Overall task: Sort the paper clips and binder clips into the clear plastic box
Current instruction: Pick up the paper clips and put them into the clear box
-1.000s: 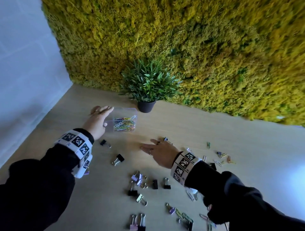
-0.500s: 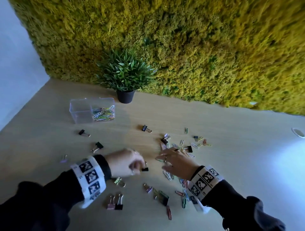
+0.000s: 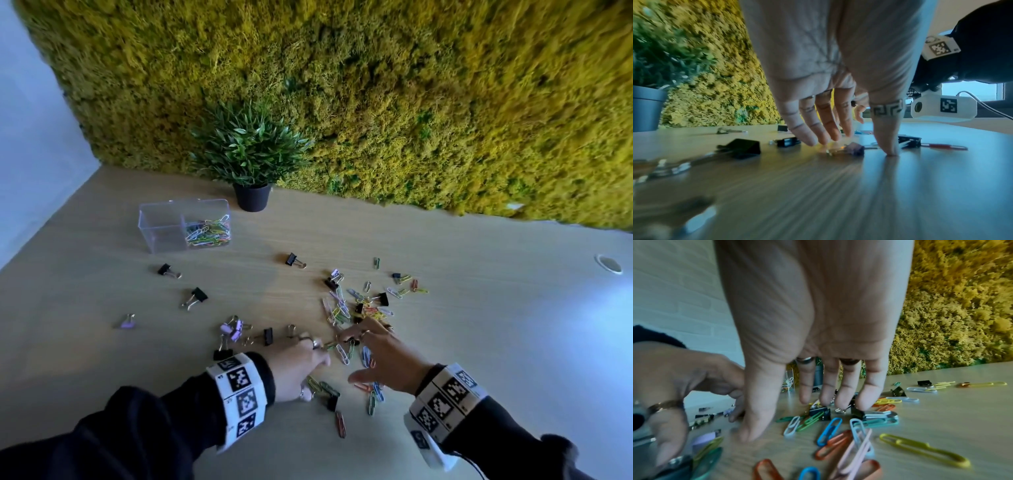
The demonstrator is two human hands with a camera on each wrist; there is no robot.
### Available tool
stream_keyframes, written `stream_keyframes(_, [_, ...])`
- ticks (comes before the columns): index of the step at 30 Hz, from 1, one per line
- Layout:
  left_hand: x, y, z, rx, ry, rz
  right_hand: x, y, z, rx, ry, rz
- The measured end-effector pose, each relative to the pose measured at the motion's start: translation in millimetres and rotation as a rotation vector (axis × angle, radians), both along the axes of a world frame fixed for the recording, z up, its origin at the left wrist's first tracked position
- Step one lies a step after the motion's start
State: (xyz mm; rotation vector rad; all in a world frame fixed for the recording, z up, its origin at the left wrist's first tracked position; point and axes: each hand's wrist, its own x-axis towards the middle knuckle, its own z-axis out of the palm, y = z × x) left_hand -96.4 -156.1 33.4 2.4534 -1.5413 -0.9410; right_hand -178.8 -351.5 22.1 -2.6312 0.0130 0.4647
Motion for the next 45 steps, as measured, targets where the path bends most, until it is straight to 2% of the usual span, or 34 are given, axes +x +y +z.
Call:
stream_keyframes(2, [1.3, -9.2, 4.2, 0.022, -0.025, -0.022, 4.0, 3.6, -2.5, -0.075, 0.000, -0.013])
stream_keyframes(6, [3.8, -18.4, 7.8, 0.017, -0.003, 0.021, 11.1, 9.7, -9.8, -0.011, -0.046, -0.077])
stream_keyframes(11, [2.2, -24.9, 3.8, 0.167, -0.182, -0.164, 11.8, 20.7, -9.6, -0.068, -0.073, -0.177])
stream_keyframes(13, [3.2, -26.8, -0.7, 0.180, -0.195, -0.206, 13.9, 24.0, -10.9, -0.055, -0.104, -0.232])
stream_keyframes(15, [5.7, -26.4, -7.7, 0.141, -0.141, -0.134, 15.6, 24.6, -12.0, -0.005, -0.123, -0.273])
stream_keyframes(17, [8.6, -25.5, -10.5, 0.067, -0.094, 0.015, 15.0, 21.5, -9.9, 0.011, -0.118, -0.287])
stream_keyframes(20, [12.5, -30.5, -8.1, -0.068, -0.128, 0.173, 11.4, 11.5, -5.7, -0.027, -0.113, -0.262])
stream_keyframes(29, [20.9, -50.7, -16.0, -0.121, -0.112, 0.181, 9.5, 6.7, -6.9, -0.026, -0.113, -0.241])
stream_keyframes(33, [21.0, -49.6, -12.9, -0.107, -0.131, 0.122, 11.2, 6.9, -5.6, -0.060, -0.106, -0.247])
stream_keyframes(37, [14.9, -47.6, -7.3, 0.042, -0.282, -0.028, 10.9, 2.4, -0.9, -0.143, -0.162, -0.229])
stream_keyframes(39, [9.5, -47.0, -0.5, 0.039, -0.326, -0.080, 12.3, 0.2, 0.4, -0.099, -0.195, -0.256])
stream_keyframes(41, [12.1, -46.3, 2.9, -0.031, -0.253, -0.012, 14.1, -1.1, 2.1, 0.018, -0.226, -0.297])
stream_keyframes(45, [34.7, -40.9, 6.7, -0.190, 0.110, 0.296, 16.7, -4.0, 5.0, 0.266, -0.239, -0.376])
